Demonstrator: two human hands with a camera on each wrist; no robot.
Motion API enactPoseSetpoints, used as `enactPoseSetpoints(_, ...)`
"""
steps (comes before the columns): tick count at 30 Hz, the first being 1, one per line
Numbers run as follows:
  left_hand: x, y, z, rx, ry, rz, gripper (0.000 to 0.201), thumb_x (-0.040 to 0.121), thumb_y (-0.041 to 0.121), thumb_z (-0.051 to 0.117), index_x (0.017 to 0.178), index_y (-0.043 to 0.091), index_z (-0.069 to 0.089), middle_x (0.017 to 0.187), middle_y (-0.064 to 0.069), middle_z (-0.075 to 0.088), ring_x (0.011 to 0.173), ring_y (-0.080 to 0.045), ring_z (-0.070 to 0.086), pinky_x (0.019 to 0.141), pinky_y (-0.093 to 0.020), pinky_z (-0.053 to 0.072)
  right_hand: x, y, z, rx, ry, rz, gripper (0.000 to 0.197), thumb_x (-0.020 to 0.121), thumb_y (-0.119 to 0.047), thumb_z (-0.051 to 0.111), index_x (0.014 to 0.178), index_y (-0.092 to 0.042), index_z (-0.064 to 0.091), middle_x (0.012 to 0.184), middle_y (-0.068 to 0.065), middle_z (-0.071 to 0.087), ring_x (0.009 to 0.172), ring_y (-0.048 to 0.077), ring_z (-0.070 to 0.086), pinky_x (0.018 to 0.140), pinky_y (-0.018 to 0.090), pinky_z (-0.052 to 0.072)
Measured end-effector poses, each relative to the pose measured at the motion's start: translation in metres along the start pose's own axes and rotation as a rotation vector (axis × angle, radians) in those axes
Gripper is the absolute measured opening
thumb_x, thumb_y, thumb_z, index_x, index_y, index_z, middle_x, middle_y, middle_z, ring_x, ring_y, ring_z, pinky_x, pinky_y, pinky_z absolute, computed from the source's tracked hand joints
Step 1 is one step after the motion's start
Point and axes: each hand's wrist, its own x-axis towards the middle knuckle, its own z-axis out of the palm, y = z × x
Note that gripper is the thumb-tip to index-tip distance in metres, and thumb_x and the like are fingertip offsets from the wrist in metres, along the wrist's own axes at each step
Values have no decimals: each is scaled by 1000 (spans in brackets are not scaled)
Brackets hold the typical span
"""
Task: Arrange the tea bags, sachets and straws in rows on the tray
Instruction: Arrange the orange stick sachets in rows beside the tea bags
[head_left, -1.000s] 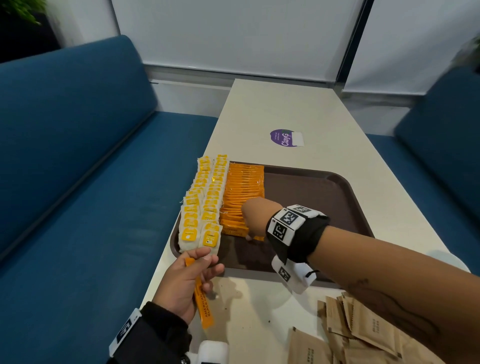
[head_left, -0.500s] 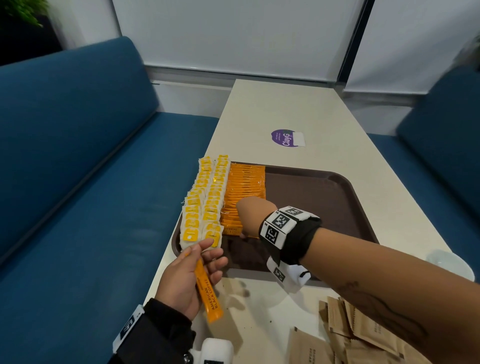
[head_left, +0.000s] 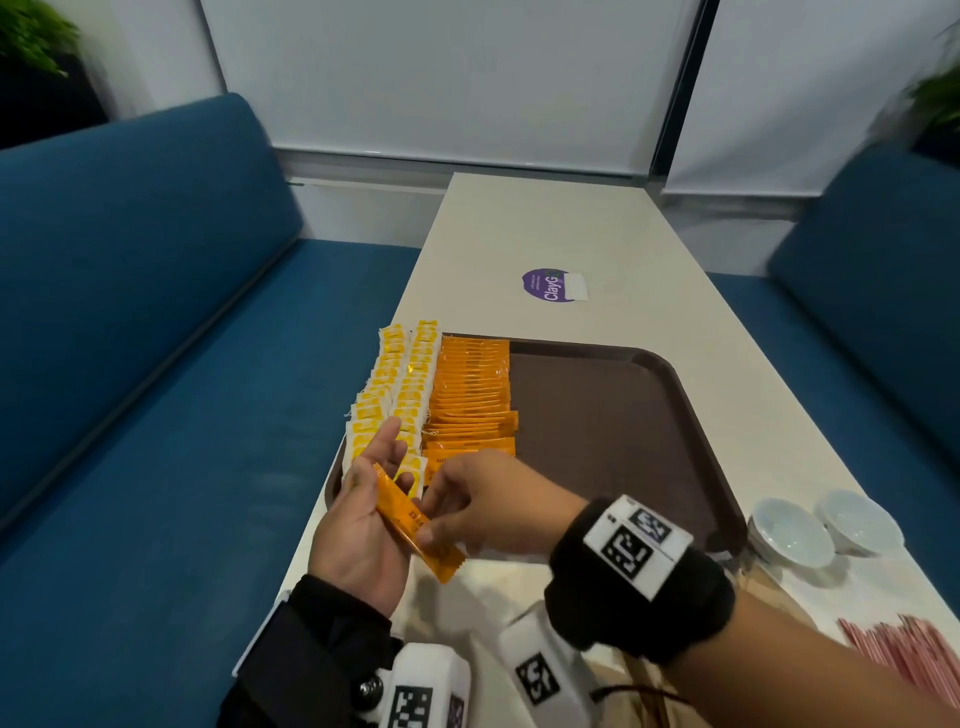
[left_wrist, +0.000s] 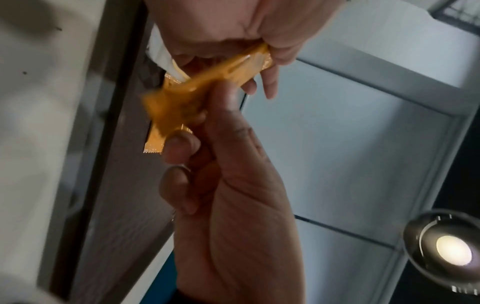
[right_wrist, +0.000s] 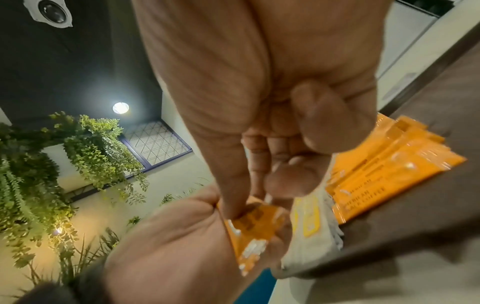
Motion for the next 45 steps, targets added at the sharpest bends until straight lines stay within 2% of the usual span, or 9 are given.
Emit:
enactPoseSetpoints(3, -7, -4, 6, 121, -86, -15, 33, 99, 29, 32, 112, 23, 62, 105, 1, 57, 84, -9, 60, 72, -32, 54, -6, 12, 10, 78, 22, -5, 18, 82, -9, 71, 77, -18, 56, 74, 2, 59, 56, 10, 53, 54, 23, 46)
enactPoseSetpoints(8, -18, -19, -3, 461, -204, -89, 19, 83, 16, 56, 101, 11, 59, 86, -9, 68, 72, -22, 60, 64, -30, 48, -17, 28, 10, 351, 183, 21, 12, 82, 2, 62, 86, -5, 54, 69, 15, 62, 52, 15, 58, 39, 20, 37)
enactPoseSetpoints(11, -20, -22, -9, 630, -158, -55, 6, 88, 7, 57, 82, 8, 58, 68, -1, 64, 62, -15, 54, 57, -25, 44, -23, 36, 9, 428, 194, 33, 26, 79, 2, 66, 102, 4, 53, 78, 16, 66, 57, 16, 62, 40, 22, 36)
enactPoseSetpoints(17, -17, -6, -10, 978, -233, 99, 13, 82, 5, 67, 74, 15, 67, 56, 9, 57, 52, -1, 48, 53, -14, 38, -33, 46, -2, 492, 322, -10, 30, 76, 5, 72, 98, -11, 59, 74, 3, 60, 54, 0, 56, 48, 12, 44)
enactPoseSetpoints(24, -3, 3, -8, 1150, -152, 199, 23, 82, 5, 68, 84, 27, 63, 83, 5, 62, 76, -17, 57, 71, -27, 48, -14, 53, -22, 123, 345, 126, 13, 77, -14, 75, 74, -21, 65, 76, -2, 64, 72, 11, 59, 77, 32, 54)
enactPoseSetpoints(26, 2, 6, -17, 1240, -139, 200, 25, 83, 9, 68, 88, 32, 60, 93, 7, 59, 78, -16, 58, 76, -32, 51, 3, 57, -29, 70, 359, 198, 9, 77, -19, 76, 79, -18, 67, 86, 1, 67, 84, 15, 63, 85, 35, 54)
enactPoseSetpoints(30, -1, 7, -37, 1507, -224, 173, 27, 84, 19, 67, 109, 27, 61, 108, 11, 55, 99, -8, 58, 88, -25, 46, 38, 62, -32, -52, 275, 350, 24, 82, -24, 72, 98, -8, 67, 103, 9, 65, 99, 22, 61, 96, 39, 48)
enactPoseSetpoints(35, -5, 8, -48, 1673, -323, 209, 39, 88, 31, 61, 126, 26, 54, 120, 15, 46, 115, -5, 47, 99, -19, 36, 64, 62, -26, -341, 191, 453, 41, 83, -33, 69, 113, -6, 62, 112, 7, 63, 105, 24, 61, 95, 37, 50)
enactPoseSetpoints(45, -5, 5, -47, 1636, -315, 194, 41, 90, 31, 58, 130, 23, 52, 118, 14, 41, 115, -4, 44, 90, -10, 27, 79, 48, -30, -542, 170, 429, 48, 75, -37, 77, 109, -7, 60, 109, 7, 62, 95, 22, 62, 79, 32, 51)
